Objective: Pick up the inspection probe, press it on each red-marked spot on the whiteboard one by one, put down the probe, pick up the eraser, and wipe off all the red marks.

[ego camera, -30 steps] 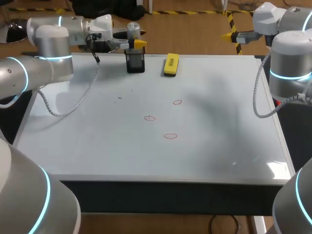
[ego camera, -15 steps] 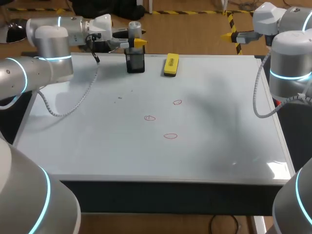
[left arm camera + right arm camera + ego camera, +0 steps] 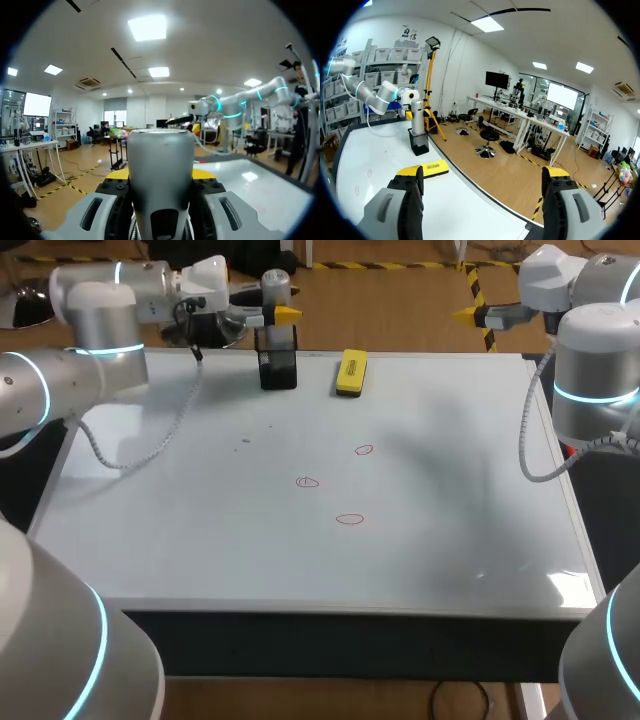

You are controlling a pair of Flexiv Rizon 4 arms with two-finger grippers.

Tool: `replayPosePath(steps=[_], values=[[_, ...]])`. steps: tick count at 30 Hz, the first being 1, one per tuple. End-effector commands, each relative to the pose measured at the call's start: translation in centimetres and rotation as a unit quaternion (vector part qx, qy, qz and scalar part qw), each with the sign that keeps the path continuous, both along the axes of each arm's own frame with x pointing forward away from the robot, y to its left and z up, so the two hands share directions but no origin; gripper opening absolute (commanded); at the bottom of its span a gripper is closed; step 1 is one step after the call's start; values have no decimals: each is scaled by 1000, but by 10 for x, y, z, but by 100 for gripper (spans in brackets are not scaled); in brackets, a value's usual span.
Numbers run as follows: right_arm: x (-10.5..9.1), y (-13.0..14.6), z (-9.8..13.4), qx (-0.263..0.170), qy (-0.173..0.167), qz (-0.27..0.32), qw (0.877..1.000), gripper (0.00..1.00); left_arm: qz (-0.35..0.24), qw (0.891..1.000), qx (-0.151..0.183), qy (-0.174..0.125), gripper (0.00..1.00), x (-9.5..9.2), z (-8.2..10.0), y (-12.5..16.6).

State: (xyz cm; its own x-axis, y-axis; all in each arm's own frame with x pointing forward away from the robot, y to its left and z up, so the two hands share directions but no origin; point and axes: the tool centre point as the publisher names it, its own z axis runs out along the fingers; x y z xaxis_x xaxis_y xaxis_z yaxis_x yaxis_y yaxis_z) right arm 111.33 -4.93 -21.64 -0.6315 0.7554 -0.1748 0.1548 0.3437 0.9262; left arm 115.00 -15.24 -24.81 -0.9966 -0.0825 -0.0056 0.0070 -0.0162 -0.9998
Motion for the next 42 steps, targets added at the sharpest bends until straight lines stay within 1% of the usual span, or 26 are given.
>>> replayPosePath(steps=[1, 8, 11, 19, 26, 29, 30, 34, 37, 42], values=[[0, 0, 0, 0, 1, 0, 1000, 100, 5, 1000, 11, -2, 0, -7, 12, 0], [0, 0, 0, 0, 1, 0, 1000, 100, 5, 1000, 12, -5, 0, -9, 24, 4], [0, 0, 0, 0, 1, 0, 1000, 100, 5, 1000, 15, -9, 0, -11, 28, 5], [0, 0, 0, 0, 1, 0, 1000, 100, 3, 1000, 12, -25, 0, -14, 45, 5], [0, 0, 0, 0, 1, 0, 1000, 100, 2, 1000, 13, -23, 0, -16, 60, 5], [0, 0, 0, 0, 1, 0, 1000, 100, 3, 1000, 16, -24, 0, -19, 68, 5], [0, 0, 0, 0, 1, 0, 1000, 100, 6, 1000, 21, -19, 0, -20, 71, 5], [0, 0, 0, 0, 1, 0, 1000, 100, 3, 999, 32, -20, 0, -31, 84, 7], [0, 0, 0, 0, 1, 0, 1000, 100, 4, 999, 34, -21, 0, -40, 91, 10], [0, 0, 0, 0, 1, 0, 1000, 100, 11, 999, 35, -27, 0, -60, 100, 20]])
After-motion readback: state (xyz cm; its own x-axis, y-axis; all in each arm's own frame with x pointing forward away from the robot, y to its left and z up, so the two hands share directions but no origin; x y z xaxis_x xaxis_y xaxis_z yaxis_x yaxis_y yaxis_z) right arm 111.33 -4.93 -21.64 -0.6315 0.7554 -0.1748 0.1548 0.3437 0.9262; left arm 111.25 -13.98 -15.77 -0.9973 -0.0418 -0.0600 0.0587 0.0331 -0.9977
